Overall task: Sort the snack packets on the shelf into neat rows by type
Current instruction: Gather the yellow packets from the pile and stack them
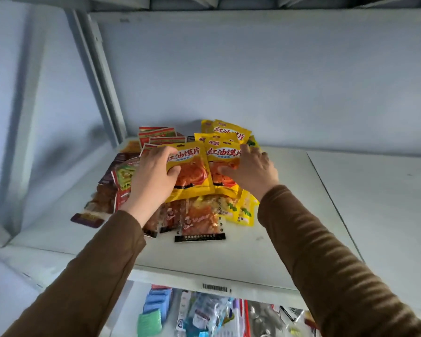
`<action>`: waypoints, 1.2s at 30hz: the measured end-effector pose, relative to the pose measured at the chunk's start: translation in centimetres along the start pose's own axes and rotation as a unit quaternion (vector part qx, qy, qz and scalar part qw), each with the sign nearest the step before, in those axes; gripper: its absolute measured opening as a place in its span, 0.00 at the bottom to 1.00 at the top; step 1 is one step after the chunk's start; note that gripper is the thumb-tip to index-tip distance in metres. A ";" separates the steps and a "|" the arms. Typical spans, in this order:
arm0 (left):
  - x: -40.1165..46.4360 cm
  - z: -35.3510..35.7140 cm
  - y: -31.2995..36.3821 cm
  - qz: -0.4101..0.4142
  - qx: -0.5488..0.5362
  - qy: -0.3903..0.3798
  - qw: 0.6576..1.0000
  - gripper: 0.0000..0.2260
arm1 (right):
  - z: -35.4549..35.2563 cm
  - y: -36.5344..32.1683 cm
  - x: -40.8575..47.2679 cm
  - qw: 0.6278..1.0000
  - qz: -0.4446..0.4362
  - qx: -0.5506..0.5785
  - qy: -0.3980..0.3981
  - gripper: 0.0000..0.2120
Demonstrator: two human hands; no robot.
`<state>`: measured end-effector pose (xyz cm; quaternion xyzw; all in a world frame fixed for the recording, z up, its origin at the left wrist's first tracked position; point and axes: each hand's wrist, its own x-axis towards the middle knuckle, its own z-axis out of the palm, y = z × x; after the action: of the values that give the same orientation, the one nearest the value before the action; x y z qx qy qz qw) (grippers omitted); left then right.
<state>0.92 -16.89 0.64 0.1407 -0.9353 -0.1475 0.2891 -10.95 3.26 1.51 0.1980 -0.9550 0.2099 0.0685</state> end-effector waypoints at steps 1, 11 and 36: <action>0.1 0.1 -0.9 0.008 0.029 -0.006 1.000 0.16 | 0.4 -0.2 0.0 1.000 0.016 0.000 -0.002 0.44; 0.4 3.9 -2.4 0.066 0.123 -0.088 0.986 0.27 | 3.1 -2.6 0.4 0.987 0.014 0.112 0.116 0.30; 4.6 2.8 1.3 -0.155 -0.605 -0.118 0.772 0.16 | -0.6 -1.0 2.9 0.821 -0.098 0.561 -0.040 0.42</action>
<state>-4.60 -16.73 1.20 0.0615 -0.6456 -0.7409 0.1748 -13.19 1.63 3.06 0.3032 -0.6492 0.6938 -0.0723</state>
